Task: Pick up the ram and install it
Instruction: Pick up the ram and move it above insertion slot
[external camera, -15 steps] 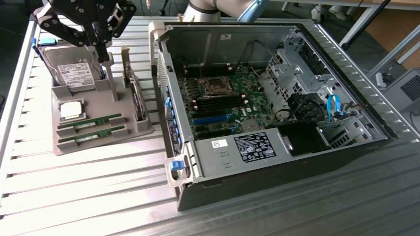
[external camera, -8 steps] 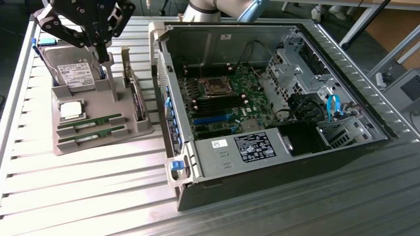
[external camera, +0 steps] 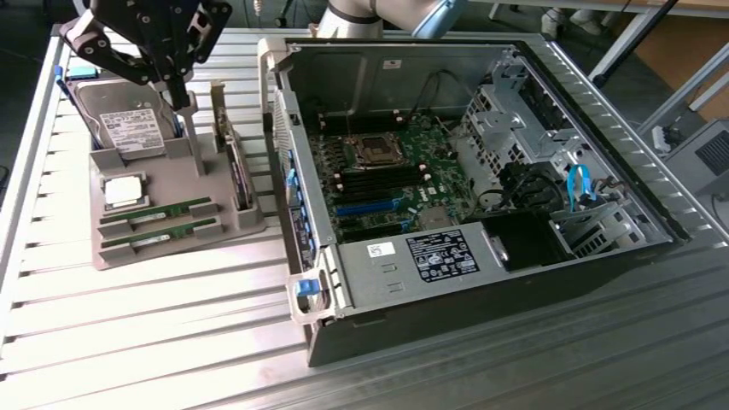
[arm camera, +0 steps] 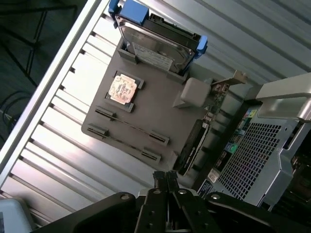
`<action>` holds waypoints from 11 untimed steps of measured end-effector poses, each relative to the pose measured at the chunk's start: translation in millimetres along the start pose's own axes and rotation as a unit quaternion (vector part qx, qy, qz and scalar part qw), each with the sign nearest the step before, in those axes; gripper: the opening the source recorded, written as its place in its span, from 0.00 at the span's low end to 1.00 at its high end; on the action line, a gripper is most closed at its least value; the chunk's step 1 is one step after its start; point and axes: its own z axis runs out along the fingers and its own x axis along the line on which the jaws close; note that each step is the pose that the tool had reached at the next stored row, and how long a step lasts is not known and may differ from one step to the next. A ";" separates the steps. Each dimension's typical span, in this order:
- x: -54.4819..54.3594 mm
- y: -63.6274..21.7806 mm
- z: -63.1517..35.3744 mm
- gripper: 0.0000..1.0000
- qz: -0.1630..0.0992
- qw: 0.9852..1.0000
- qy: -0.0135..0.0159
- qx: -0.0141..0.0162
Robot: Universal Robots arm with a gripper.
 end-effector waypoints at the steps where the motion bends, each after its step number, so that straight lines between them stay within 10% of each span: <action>1: 0.0 0.0 0.0 0.13 -0.004 1.000 0.000 0.000; 11: 0.0 0.0 0.0 0.13 -0.064 0.998 0.002 0.001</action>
